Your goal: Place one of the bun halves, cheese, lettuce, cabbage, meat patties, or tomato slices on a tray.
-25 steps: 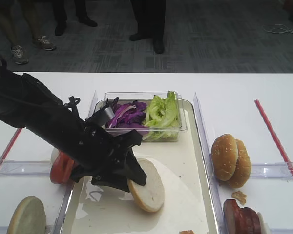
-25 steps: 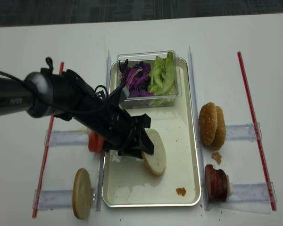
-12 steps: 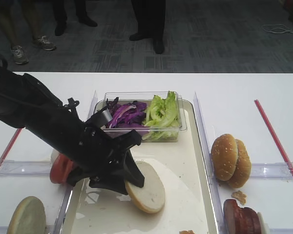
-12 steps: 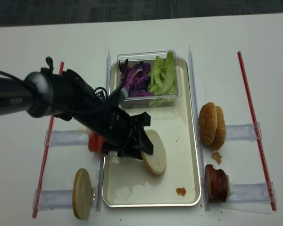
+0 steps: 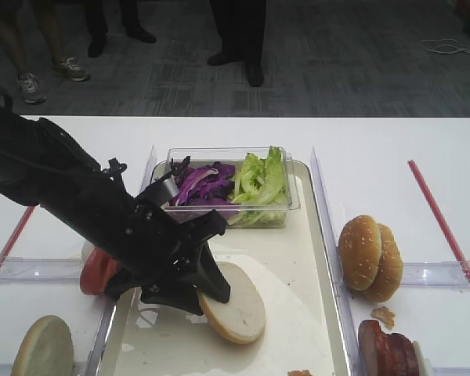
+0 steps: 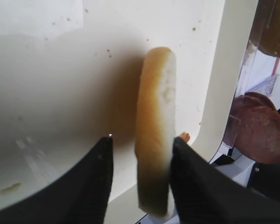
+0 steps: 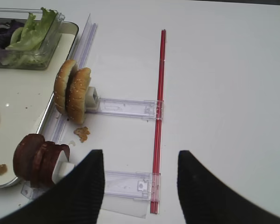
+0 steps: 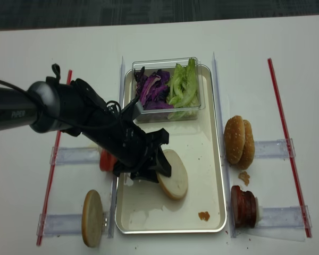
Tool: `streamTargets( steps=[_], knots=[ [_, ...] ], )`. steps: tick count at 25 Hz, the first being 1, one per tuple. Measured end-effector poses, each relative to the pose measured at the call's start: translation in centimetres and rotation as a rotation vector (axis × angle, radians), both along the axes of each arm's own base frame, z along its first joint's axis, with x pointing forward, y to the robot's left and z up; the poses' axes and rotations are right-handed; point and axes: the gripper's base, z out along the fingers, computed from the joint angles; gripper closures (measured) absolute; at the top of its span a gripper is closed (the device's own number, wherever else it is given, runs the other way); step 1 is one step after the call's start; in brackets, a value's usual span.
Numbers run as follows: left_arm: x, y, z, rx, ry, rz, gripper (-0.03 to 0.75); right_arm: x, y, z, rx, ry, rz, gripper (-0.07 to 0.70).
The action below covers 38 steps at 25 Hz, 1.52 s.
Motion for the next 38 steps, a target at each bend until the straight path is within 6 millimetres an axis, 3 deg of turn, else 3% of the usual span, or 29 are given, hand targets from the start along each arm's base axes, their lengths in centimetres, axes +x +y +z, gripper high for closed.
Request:
streamTargets(
  steps=[19, 27, 38],
  knots=[
    [1.0, 0.1, 1.2, 0.099, 0.036, -0.03, 0.442, 0.0, 0.0, 0.0, 0.0, 0.0, 0.0, 0.247],
    [2.1, 0.6, 3.1, 0.238, 0.058, -0.089, 0.439, 0.0, 0.0, 0.0, -0.002, 0.0, 0.001, 0.247],
    [3.3, -0.9, 6.7, 0.484, -0.037, -0.143, 0.437, 0.0, 0.0, 0.0, -0.002, 0.0, 0.001, 0.247]
  ],
)
